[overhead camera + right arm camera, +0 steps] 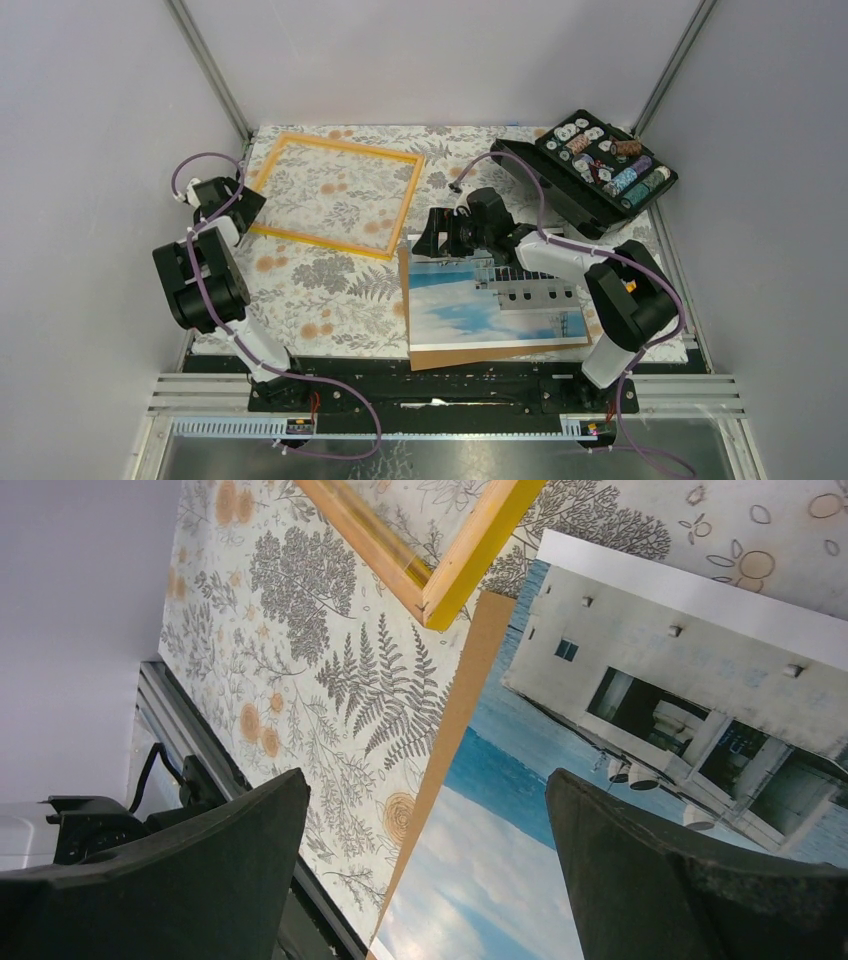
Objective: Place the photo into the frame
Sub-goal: Move the photo frame to the center of the board, then adjust the photo frame item on the photo frame.
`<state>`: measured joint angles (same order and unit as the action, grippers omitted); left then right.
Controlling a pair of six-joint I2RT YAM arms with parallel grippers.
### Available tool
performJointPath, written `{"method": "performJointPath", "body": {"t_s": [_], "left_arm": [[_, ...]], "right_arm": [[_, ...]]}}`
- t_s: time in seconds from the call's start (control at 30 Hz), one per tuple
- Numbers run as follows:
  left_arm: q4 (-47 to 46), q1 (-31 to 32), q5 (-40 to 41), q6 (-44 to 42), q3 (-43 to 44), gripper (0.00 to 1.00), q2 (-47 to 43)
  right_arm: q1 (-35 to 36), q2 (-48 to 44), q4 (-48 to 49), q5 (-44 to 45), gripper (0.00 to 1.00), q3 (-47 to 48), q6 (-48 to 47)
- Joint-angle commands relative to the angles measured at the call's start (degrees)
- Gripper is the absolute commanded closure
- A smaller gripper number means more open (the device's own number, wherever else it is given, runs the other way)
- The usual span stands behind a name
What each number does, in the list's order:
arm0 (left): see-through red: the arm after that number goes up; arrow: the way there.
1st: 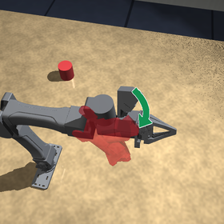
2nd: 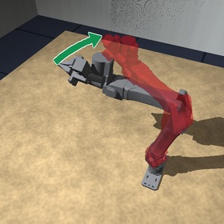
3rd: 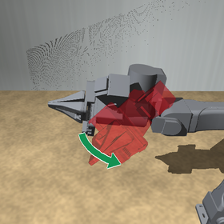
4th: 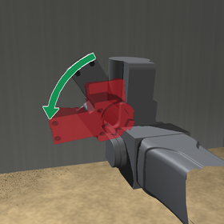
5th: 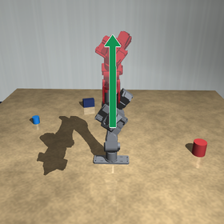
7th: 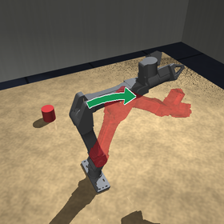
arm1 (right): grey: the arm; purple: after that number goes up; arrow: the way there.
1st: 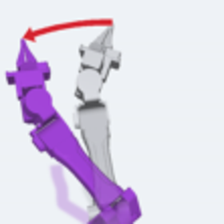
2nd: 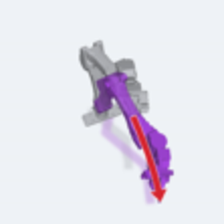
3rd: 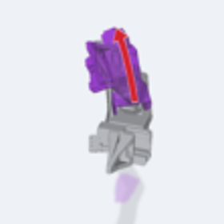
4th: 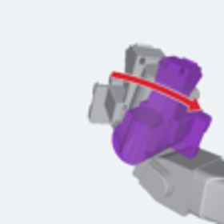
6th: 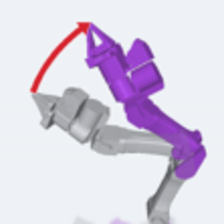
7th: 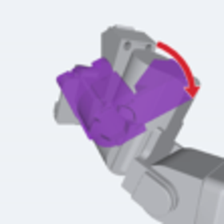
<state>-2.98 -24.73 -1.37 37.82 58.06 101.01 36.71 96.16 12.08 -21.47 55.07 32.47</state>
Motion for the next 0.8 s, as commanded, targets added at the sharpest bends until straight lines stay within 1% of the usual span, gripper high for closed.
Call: {"method": "performJointPath", "body": {"t_s": [0.0, 0.13, 0.23, 0.47, 0.6, 0.77], "left_arm": [[-4.14, -0.25, -1.31, -0.49, 2.57, 0.01, -1.65], [-4.07, -0.49, -6.51, 1.18, 6.22, 0.01, 2.62], [-5.82, -0.53, -6.15, 1.64, 5.96, 0.01, 2.79], [-4.79, -0.81, -5.55, 0.67, 6.97, 0.01, 4.60], [-2.69, -0.84, -6.20, -0.63, 9.78, 0.01, 7.28], [-1.85, -0.85, -4.80, -0.62, 9.81, 0.01, 8.01]], "right_arm": [[0.04, 0.96, 2.87, -2.56, 0.05, 0.43, 0.50], [-0.11, 1.35, 2.82, -2.56, 0.04, 0.48, 0.33], [-0.02, 1.14, 2.85, -2.31, 0.02, 0.32, -0.22], [-0.05, 1.48, 3.43, -2.87, 0.02, 0.05, 0.22], [-0.06, 1.35, 3.54, -2.81, 0.02, -0.05, 0.28], [-0.11, 1.21, 3.64, -2.84, 0.02, -0.13, 0.28]]}}
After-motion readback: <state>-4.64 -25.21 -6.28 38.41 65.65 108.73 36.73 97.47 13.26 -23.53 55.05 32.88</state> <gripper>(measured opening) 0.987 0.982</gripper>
